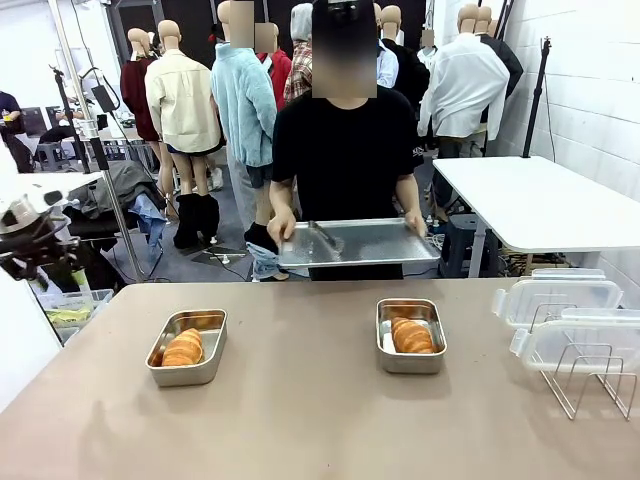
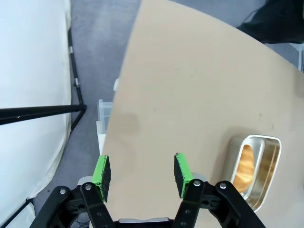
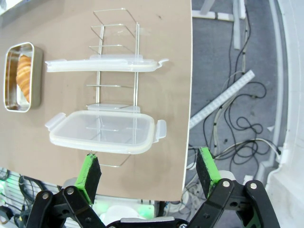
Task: Place the bread in airtight containers.
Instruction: Pick up one Airtight Container lid and hand it to the human.
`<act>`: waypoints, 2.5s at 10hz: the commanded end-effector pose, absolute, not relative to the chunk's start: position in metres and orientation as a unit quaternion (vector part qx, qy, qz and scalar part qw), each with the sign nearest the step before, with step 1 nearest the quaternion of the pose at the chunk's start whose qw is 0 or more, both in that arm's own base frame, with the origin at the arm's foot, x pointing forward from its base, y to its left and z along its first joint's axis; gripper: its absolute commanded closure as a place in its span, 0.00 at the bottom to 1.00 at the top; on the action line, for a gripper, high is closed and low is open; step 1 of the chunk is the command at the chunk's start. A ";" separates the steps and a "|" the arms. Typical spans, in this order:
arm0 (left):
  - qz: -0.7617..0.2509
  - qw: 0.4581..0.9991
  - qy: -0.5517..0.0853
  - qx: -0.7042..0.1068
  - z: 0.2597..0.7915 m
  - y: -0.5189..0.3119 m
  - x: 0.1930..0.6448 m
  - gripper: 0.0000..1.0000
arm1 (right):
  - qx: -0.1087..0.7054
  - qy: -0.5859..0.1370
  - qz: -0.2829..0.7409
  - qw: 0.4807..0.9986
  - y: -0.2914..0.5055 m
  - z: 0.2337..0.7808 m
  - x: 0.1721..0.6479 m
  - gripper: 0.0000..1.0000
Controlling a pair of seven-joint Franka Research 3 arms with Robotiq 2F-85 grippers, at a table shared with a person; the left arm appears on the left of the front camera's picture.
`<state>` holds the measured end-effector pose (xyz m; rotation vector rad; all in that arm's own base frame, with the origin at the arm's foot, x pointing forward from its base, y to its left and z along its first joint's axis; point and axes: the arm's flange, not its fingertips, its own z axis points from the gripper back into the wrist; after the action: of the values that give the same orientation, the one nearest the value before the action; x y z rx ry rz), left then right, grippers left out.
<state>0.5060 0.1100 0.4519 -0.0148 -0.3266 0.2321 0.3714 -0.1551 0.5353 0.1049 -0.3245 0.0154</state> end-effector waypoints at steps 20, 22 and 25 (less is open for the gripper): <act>0.140 0.978 -0.156 -0.010 0.445 0.136 0.495 0.00 | 0.052 -0.165 0.007 0.985 -0.155 0.534 0.373 0.00; 0.140 0.978 -0.156 -0.010 0.445 0.136 0.495 0.00 | 0.052 -0.165 0.007 0.985 -0.155 0.534 0.373 0.00; 0.140 0.978 -0.156 -0.010 0.445 0.136 0.495 0.00 | 0.052 -0.165 0.007 0.985 -0.155 0.534 0.373 0.00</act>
<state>0.4958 0.1339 0.4438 -0.0220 -0.3125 0.2771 0.3714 -0.1551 0.5353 0.1049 -0.3246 0.0154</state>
